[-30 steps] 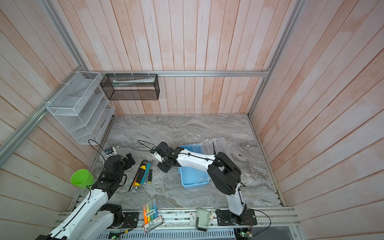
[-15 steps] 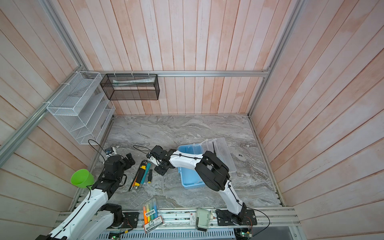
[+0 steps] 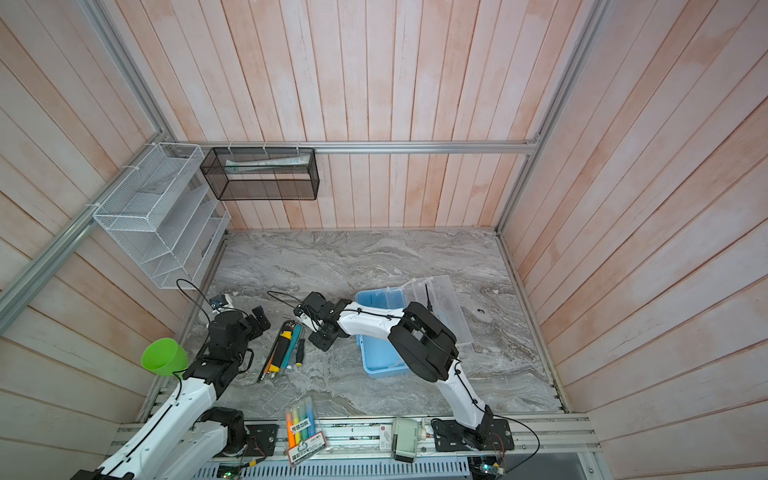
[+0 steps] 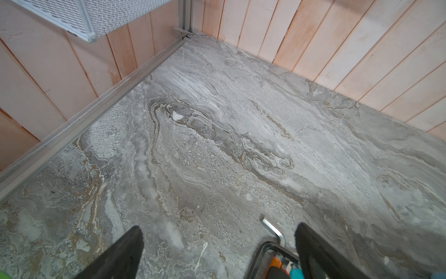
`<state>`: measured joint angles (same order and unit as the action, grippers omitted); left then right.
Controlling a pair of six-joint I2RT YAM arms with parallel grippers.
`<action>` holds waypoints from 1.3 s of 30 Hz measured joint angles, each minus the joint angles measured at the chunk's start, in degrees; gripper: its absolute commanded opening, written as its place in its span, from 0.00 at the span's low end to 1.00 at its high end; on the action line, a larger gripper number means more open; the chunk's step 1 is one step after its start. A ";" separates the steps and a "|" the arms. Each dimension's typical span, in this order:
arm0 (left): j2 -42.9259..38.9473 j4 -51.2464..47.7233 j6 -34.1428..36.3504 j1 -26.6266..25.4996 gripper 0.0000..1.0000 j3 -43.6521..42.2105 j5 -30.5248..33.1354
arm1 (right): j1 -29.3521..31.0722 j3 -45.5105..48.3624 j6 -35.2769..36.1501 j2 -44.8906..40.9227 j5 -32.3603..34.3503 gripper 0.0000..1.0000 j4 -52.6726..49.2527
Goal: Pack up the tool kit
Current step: 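Grasp the clear-handled screwdriver from the tool pile with the right gripper, then carry the clear-handled screwdriver over the open blue box with the right gripper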
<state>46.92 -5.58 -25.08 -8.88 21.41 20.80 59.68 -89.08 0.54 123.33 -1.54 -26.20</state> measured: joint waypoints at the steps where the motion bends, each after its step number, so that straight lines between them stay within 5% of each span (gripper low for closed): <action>1: 0.00 0.00 0.00 0.00 1.00 0.00 0.00 | 0.07 0.37 -0.11 -0.15 0.11 0.06 0.46; 12: 0.00 0.00 0.00 0.00 1.00 0.00 0.00 | 0.09 5.38 -2.62 -6.01 2.54 0.00 0.48; 26: 0.00 0.00 0.00 0.11 1.00 0.00 0.00 | -3.19 11.43 -5.95 -23.41 3.87 0.00 1.11; 39: 0.00 0.00 0.00 0.26 1.00 0.00 -0.02 | -13.27 19.74 -9.25 -42.42 10.49 0.00 -4.48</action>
<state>46.92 -5.58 -25.08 -8.62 21.41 20.78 46.41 -69.34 -8.71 80.90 8.95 -30.68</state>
